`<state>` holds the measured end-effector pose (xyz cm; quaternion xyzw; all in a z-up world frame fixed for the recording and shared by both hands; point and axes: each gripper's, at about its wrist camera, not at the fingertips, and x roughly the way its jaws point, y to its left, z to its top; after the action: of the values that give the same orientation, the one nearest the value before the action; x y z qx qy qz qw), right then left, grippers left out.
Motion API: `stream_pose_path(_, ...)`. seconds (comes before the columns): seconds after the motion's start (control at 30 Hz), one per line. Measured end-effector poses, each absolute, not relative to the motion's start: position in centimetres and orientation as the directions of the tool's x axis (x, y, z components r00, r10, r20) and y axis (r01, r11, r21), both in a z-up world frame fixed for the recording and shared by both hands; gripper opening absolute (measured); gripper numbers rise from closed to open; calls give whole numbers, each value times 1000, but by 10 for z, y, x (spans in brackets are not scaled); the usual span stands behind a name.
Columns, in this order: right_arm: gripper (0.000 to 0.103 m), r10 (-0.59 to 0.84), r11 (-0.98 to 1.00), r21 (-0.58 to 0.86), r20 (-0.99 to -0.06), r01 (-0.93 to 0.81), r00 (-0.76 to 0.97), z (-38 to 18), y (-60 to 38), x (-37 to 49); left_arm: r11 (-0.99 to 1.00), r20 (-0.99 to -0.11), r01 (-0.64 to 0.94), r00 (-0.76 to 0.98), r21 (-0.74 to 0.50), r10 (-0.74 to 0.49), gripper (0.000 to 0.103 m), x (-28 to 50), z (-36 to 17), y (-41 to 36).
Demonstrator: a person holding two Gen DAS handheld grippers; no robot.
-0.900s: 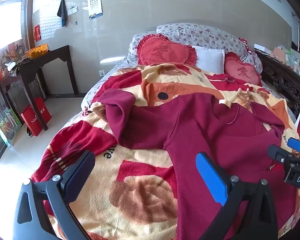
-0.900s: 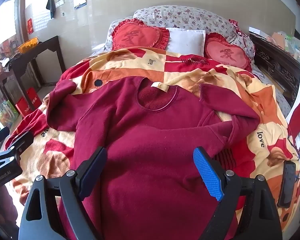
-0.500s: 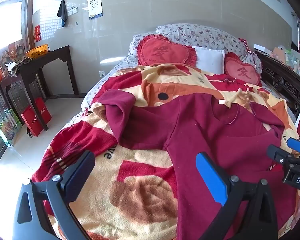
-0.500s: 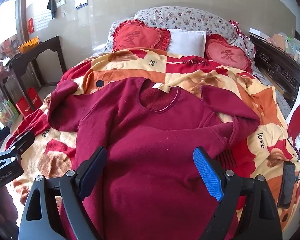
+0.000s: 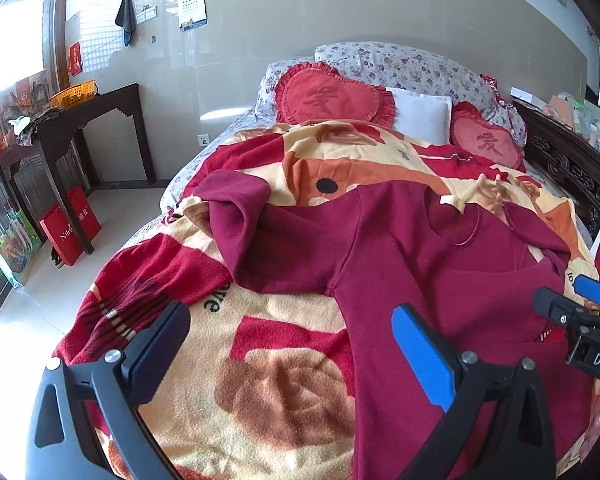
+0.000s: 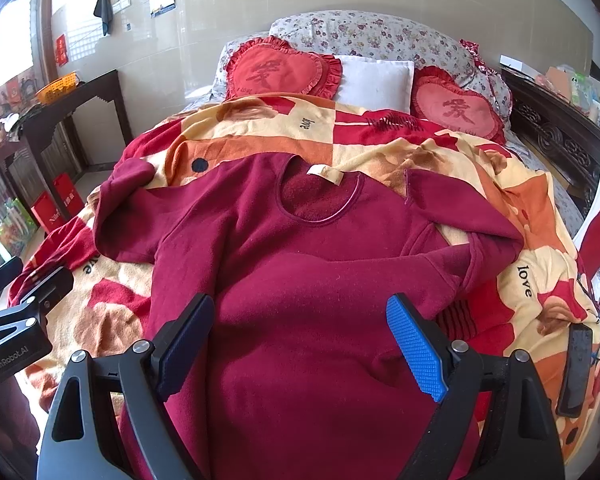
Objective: Fold small clothes
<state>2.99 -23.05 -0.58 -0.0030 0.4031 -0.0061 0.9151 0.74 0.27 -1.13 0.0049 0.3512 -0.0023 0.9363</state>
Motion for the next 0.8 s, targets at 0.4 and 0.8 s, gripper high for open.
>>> stream_pose_path(0.4, 72, 0, 999, -25, -750, -29, 662, -16, -212, 54, 1000, -682, -13, 731, 8, 15, 103, 28, -25, 16)
stream_pose_path(0.8, 72, 56, 993, -26, -761, -116, 646, -24, -167, 91, 998, -715, -69, 697, 12, 56, 103, 55, -42, 50)
